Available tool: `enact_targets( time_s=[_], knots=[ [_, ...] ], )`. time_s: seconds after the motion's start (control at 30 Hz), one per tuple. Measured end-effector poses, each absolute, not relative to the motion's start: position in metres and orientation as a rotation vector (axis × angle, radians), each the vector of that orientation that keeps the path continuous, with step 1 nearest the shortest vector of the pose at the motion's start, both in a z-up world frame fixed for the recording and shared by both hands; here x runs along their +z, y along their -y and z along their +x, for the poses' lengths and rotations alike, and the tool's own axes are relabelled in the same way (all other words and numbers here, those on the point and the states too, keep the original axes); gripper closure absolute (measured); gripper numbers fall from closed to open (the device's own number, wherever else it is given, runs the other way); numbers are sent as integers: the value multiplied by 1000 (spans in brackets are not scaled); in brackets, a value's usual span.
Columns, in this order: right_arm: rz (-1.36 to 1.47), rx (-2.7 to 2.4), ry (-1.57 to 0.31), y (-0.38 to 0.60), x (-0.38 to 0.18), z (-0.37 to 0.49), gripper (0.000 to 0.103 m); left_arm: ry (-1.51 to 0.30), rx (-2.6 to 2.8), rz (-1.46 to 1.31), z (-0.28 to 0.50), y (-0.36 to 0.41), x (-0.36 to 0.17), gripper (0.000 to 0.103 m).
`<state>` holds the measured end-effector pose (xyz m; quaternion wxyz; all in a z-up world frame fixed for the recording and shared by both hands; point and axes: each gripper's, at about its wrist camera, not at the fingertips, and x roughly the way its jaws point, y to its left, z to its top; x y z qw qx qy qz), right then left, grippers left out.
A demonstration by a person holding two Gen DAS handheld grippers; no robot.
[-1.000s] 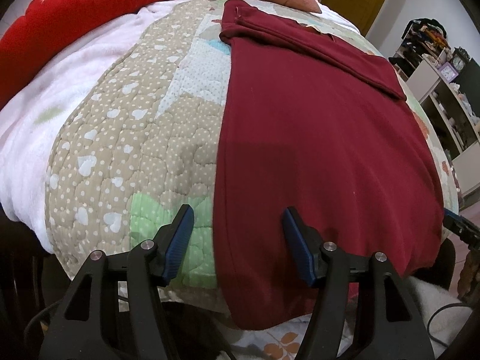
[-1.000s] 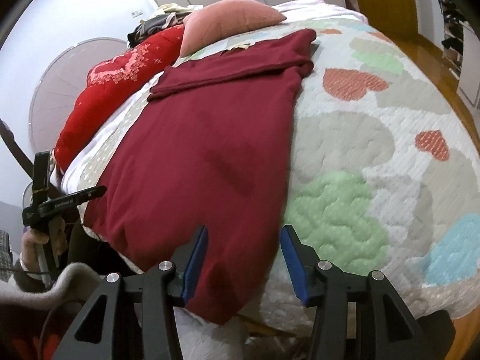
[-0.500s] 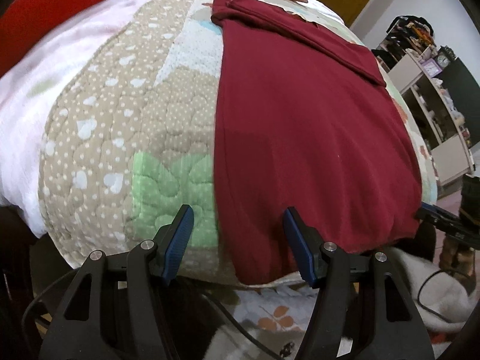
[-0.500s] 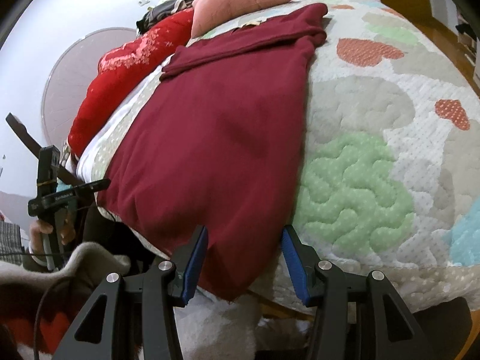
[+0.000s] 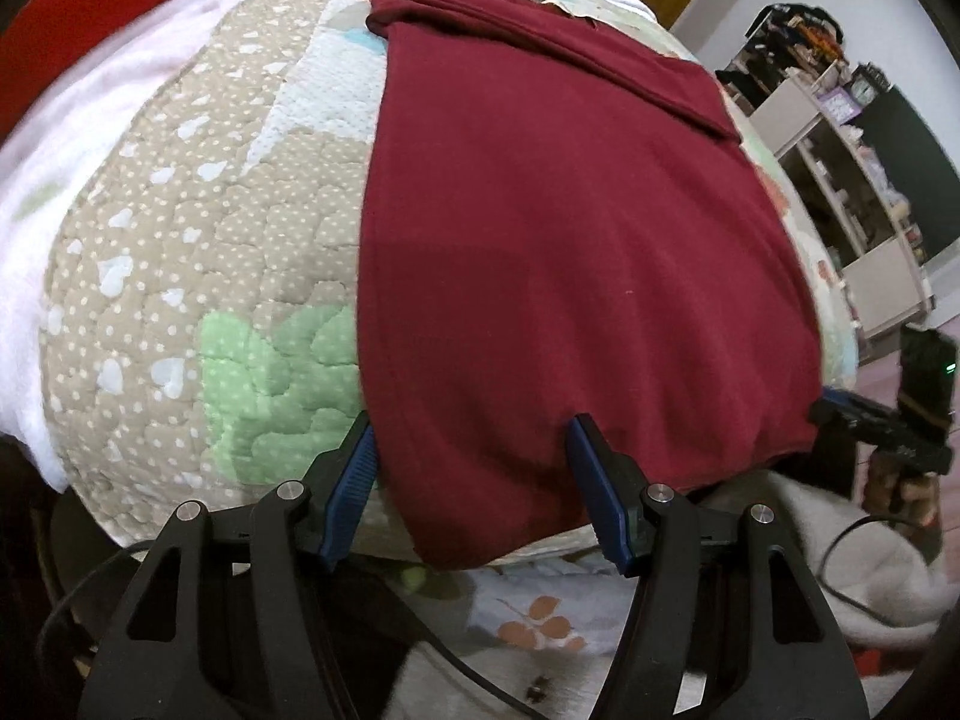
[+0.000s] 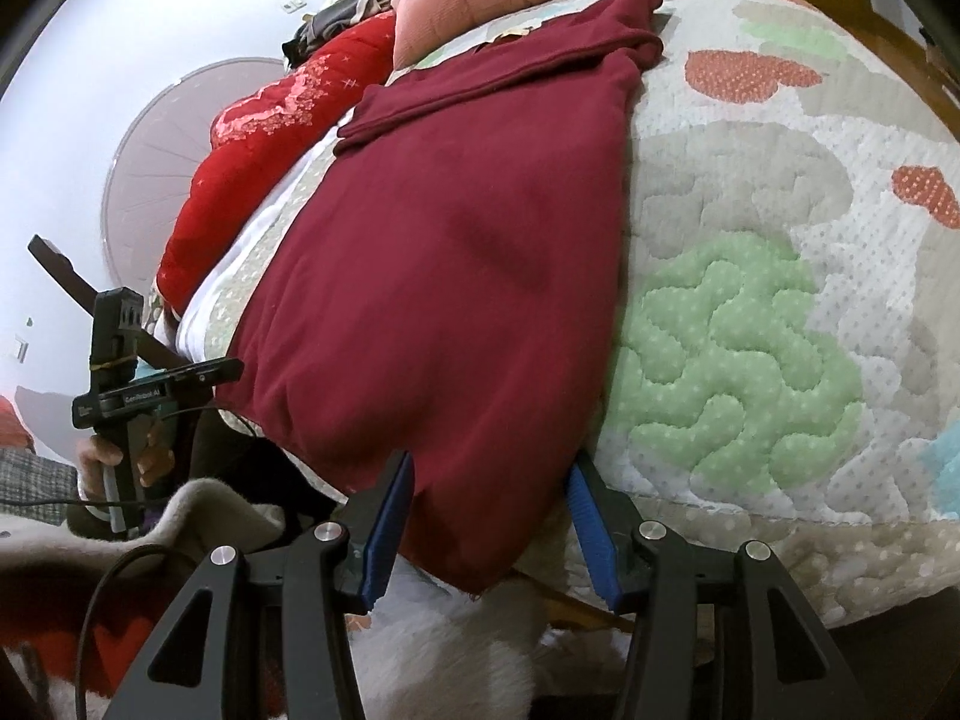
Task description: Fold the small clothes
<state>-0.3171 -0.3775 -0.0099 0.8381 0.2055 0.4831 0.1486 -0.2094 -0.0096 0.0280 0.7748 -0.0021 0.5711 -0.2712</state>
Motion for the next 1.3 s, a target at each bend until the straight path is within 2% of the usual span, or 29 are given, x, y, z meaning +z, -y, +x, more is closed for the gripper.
enact_targets(
  time_s=[0.17, 0.33, 0.5, 0.57, 0.73, 0.83, 1.03, 1.3],
  knots=[
    [451, 330, -1023, 380, -13, -318, 53, -1254, -590, -11, -206, 14, 23, 41],
    [462, 365, -1043, 378, -16, -321, 53, -1249, -598, 9, -207, 20, 22, 31],
    [476, 402, -1051, 367, -26, -319, 54, -1245, -605, 48, -209, 26, 21, 29],
    [464, 420, -1037, 361, -26, -318, 63, -1240, -609, 47, -210, 24, 22, 34],
    [472, 441, -997, 356, -21, -311, 80, -1245, -601, 19, -206, 17, 24, 66],
    [500, 468, -966, 357, -14, -310, 85, -1249, -624, -19, -206, 12, 28, 82],
    [473, 519, -867, 355, 18, -302, 87, -1241, -662, -62, -200, 9, 43, 88],
    [480, 479, -677, 378, 63, -269, 87, -1124, -729, -164, -164, 18, 87, 89]
  ],
)
